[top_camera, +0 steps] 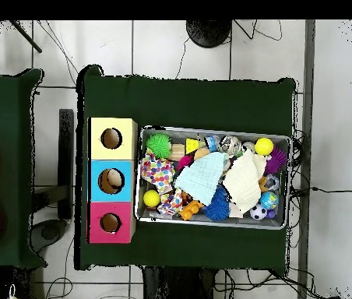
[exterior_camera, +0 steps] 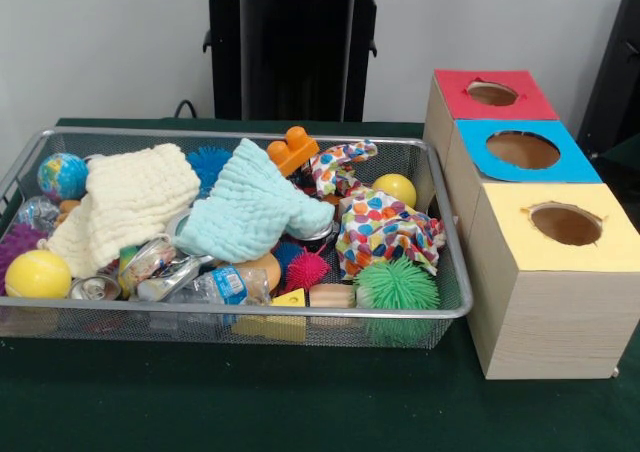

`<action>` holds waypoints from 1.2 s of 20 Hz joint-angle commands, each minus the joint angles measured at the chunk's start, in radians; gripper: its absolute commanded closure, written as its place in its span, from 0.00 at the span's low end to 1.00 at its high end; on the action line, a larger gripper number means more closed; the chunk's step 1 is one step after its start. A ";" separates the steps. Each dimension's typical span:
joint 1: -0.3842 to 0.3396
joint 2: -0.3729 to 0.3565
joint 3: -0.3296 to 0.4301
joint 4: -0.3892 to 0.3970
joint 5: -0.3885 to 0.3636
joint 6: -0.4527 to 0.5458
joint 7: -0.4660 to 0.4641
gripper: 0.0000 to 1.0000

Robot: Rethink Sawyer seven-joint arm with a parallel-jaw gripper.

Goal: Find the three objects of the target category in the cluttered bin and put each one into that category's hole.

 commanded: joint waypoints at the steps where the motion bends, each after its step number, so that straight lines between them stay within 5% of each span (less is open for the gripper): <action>1: -0.041 0.177 0.081 -0.082 -0.125 -0.050 -0.095 1.00; 5: -0.036 0.257 0.067 -0.047 -0.183 -0.100 -0.051 1.00; 15: -0.069 0.423 0.098 0.029 -0.202 -0.236 -0.120 1.00; 24: -0.052 0.574 0.056 -0.011 -0.346 -0.297 -0.073 1.00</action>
